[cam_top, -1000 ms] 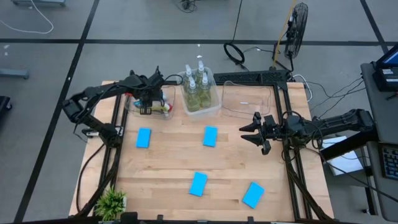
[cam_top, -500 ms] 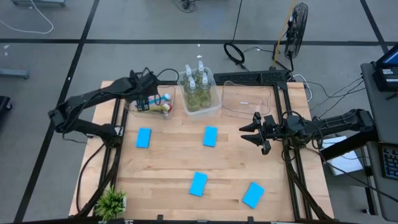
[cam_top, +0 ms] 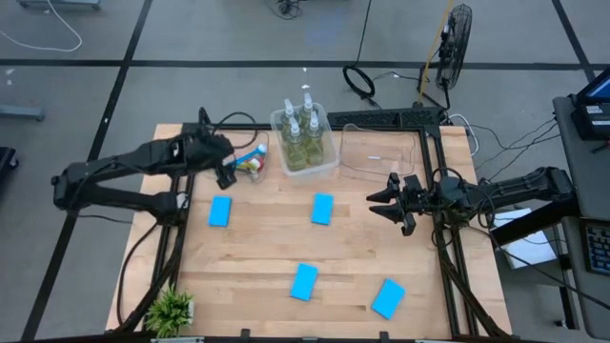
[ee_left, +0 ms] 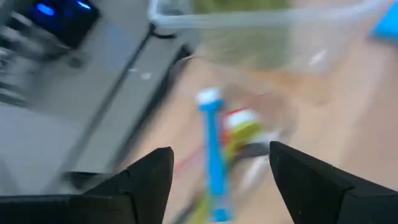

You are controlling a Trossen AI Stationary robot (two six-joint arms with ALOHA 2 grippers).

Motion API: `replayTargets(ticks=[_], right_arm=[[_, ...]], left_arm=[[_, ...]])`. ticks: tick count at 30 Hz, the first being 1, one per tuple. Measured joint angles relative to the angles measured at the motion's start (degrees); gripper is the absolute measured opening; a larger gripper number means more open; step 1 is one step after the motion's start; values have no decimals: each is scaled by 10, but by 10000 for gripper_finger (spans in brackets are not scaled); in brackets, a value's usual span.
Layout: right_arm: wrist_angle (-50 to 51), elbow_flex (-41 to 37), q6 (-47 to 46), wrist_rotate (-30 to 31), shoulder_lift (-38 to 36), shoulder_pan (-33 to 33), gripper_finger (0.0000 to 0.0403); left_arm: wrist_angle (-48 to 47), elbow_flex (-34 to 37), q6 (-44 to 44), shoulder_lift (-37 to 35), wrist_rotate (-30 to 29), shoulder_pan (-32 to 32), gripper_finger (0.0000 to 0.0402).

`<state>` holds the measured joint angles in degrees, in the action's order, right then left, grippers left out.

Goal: Pick & Place Kitchen Sink Supplies
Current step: Put the blue sponge into the right transparent bin

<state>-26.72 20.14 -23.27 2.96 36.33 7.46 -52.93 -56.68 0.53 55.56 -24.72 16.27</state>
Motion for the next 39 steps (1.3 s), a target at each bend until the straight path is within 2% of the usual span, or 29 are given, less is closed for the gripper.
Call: replayTargets(ticks=[6, 14, 21, 26, 39], right_arm=[[0, 0, -7, 0, 0, 0, 148], [0, 0, -14, 0, 0, 0, 148], [0, 0, -15, 0, 0, 0, 146], [-3, 0, -13, 0, 0, 0, 146], [-22, 0, -11, 0, 0, 0, 146]], left_arm=[[-24, 0, 216, 23, 73, -91, 266], [-112, 0, 496, 75, 103, -172, 266], [-160, 0, 672, 114, 119, -219, 266], [-164, 0, 736, 146, 131, -239, 266], [-165, 0, 786, 223, 150, -247, 266]])
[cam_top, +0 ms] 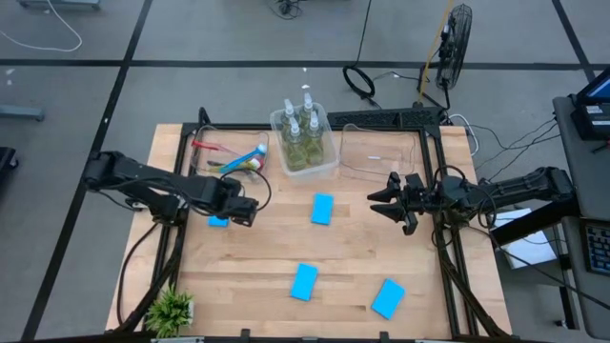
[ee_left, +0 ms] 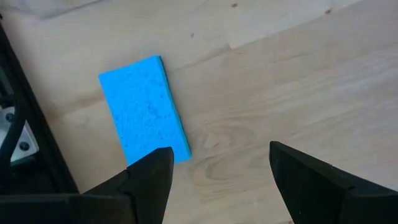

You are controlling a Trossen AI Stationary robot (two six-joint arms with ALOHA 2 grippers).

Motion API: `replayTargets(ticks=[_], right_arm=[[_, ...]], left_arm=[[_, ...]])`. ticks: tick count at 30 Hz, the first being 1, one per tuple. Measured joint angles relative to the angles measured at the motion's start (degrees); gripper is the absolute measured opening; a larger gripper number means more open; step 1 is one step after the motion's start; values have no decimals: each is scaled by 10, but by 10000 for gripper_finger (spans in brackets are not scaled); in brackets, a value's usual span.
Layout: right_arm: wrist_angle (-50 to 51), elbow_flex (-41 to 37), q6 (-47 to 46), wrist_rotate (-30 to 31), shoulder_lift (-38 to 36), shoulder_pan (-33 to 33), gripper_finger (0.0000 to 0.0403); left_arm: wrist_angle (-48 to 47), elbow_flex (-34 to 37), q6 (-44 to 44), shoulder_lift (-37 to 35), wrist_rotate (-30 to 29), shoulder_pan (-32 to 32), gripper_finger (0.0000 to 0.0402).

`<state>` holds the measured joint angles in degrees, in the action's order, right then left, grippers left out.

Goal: Pick & Place Kitchen Sink Supplies
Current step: Put the blue sponge into the right transparent bin

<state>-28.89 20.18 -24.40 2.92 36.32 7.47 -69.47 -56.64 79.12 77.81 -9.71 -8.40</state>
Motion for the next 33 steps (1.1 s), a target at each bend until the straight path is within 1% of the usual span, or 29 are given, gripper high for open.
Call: replayTargets(ticks=[5, 16, 23, 28, 31, 33], right_arm=[[2, 0, 0, 0, 0, 0, 144], [13, 0, 0, 0, 0, 0, 149], [14, 0, -8, 0, 0, 0, 149], [14, 0, -29, 0, 0, 0, 151], [14, 0, -34, 0, 0, 0, 152], [13, 0, -34, 0, 0, 0, 152]], left_arm=[[0, 0, 10, 7, 13, 0, 266], [-7, 0, 45, 6, 13, 0, 266], [-13, 1, 48, 6, 3, 0, 266], [-7, 32, 73, 6, -3, 0, 266], [-5, 58, 104, 6, 12, 0, 266], [14, 77, 115, 6, 15, 0, 266]])
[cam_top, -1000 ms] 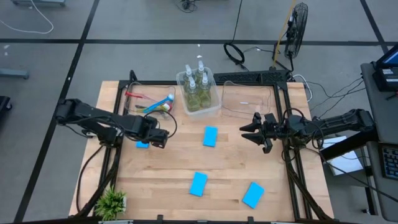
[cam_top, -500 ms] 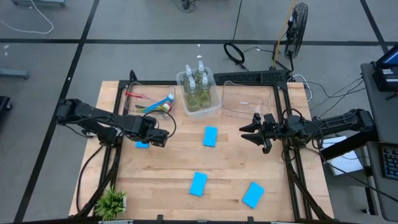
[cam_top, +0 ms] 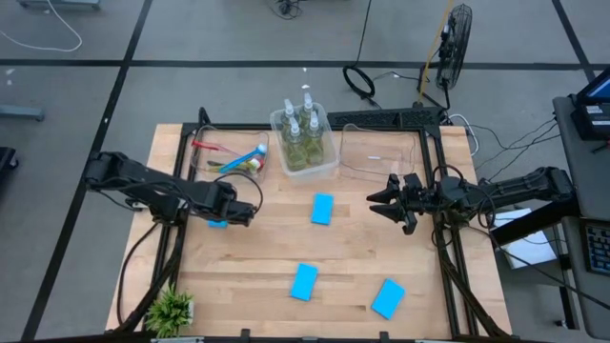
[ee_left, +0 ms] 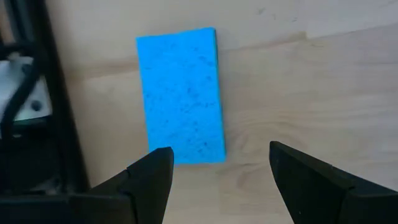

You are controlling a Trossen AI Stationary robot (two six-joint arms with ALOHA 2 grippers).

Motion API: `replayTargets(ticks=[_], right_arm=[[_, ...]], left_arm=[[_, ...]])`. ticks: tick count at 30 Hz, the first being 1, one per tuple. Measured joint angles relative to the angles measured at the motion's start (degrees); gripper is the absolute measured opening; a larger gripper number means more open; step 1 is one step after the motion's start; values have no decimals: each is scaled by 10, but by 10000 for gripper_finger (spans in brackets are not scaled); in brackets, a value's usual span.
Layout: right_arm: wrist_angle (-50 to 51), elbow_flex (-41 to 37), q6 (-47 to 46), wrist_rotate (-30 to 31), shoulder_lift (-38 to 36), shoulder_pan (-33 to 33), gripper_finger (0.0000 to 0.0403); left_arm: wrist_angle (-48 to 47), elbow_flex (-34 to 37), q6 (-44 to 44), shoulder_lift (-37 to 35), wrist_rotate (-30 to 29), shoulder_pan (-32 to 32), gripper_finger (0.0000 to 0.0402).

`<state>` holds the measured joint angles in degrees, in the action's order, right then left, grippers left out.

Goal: Pick & Place Kitchen Sink Supplies
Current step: Put the blue sponge into the right transparent bin

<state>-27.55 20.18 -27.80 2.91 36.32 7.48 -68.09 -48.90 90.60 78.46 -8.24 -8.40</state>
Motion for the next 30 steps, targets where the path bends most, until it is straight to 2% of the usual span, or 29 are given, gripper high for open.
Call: replayTargets(ticks=[7, 12, 19, 23, 27, 30], right_arm=[[-22, 0, -5, 16, 0, 0, 152], [-58, 0, -3, 15, -3, 0, 150], [-61, 0, -1, 14, -4, 0, 149], [-61, 0, -1, 13, -4, 0, 150], [-65, 0, 0, 13, -4, 0, 148], [-68, 0, 0, 13, -4, 1, 145]], left_arm=[[109, 62, 3, 0, -8, 2, 266], [117, 94, 32, 0, -33, 15, 266], [123, 97, 33, 4, -53, 16, 266], [139, 100, 25, 29, -62, 17, 266], [206, 119, 5, 77, -60, 17, 266], [225, 119, 0, 108, -72, 16, 251]])
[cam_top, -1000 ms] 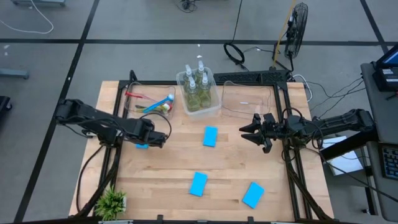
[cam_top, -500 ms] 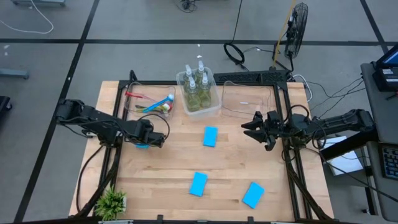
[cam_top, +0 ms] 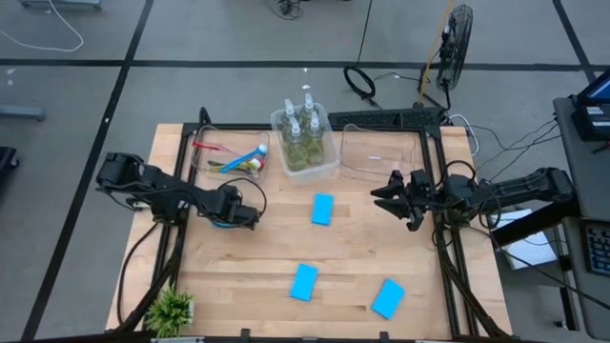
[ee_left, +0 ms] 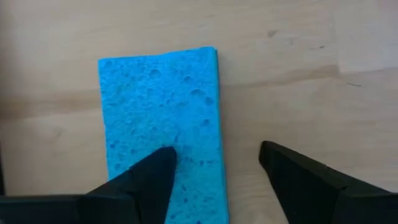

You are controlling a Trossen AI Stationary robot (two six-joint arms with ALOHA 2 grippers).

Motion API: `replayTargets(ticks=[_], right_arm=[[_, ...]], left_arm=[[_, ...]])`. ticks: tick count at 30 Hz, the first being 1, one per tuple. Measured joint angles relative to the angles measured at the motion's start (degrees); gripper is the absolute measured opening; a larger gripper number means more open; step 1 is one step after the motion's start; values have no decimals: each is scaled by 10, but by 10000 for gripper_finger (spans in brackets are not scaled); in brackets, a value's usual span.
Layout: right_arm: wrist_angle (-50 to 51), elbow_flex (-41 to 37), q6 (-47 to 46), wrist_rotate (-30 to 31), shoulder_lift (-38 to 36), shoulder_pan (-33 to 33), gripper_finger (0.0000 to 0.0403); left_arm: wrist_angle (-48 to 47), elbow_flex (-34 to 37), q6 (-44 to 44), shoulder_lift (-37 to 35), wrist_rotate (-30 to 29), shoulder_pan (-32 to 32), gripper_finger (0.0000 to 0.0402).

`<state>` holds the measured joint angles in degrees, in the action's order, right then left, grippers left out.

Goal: Pick & Place Kitchen Sink Supplies
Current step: Put the blue sponge into the right transparent bin

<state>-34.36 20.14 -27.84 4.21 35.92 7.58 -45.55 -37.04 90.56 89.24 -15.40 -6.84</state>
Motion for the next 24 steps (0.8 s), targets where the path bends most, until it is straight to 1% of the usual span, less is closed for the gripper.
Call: replayTargets(ticks=[2, 4, 10, 11, 12, 16, 20, 24], right_arm=[[-1, 0, 0, 0, 0, 0, 144], [-1, 0, 0, -1, 0, 0, 144], [-1, 0, 1, -14, 0, 0, 144], [-1, 0, 0, -15, 0, 0, 144], [-1, 0, 0, -15, 0, 0, 144], [-1, 0, 1, -15, 0, 0, 144], [-1, 0, 1, -15, 0, 0, 144], [-1, 0, 2, -15, 0, 0, 144]], left_arm=[[3, -6, 0, 12, -7, -2, 224], [12, -6, -1, 13, -20, -5, 185], [29, -2, -4, 1, -30, -6, 37], [31, -2, -4, 1, -30, -7, 22], [32, -2, -4, 1, -29, -7, 15], [37, 0, 7, 1, -29, -15, 18], [37, 0, 31, 1, -33, -34, 8], [38, -23, 46, 4, -24, -56, 6]])
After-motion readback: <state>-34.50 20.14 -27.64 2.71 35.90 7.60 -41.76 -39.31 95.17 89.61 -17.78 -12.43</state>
